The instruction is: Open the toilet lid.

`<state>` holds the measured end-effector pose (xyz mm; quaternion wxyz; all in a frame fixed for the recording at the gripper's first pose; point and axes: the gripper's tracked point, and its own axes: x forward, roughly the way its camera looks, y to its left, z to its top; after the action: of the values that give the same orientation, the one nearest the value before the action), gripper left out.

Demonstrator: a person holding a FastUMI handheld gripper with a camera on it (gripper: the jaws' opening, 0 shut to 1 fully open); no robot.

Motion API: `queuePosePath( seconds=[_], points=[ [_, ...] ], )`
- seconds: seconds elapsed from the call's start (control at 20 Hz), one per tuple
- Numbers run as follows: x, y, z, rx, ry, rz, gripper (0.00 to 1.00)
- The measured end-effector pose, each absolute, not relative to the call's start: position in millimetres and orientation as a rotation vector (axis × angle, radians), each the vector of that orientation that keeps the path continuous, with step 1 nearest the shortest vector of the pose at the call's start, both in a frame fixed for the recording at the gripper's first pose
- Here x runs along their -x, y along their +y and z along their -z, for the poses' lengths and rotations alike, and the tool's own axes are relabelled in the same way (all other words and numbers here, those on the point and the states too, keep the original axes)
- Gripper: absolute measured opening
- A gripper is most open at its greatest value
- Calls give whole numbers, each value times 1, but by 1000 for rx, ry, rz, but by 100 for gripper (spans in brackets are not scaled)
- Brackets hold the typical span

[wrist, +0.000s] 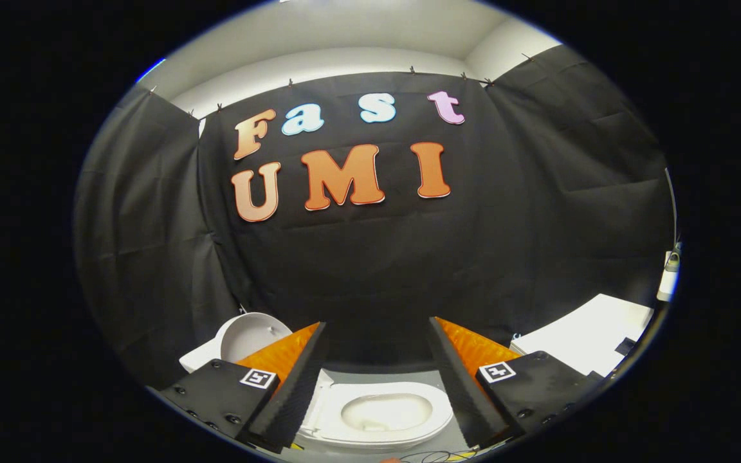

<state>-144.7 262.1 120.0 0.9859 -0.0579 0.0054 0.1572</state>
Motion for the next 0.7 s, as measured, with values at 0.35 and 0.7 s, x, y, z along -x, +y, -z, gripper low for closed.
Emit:
queuePosePath(
  seconds=[0.35,0.7],
  points=[
    [143,251,-144,113,-6,-331,98],
    [137,236,-157,11,2,-343,98]
  ],
)
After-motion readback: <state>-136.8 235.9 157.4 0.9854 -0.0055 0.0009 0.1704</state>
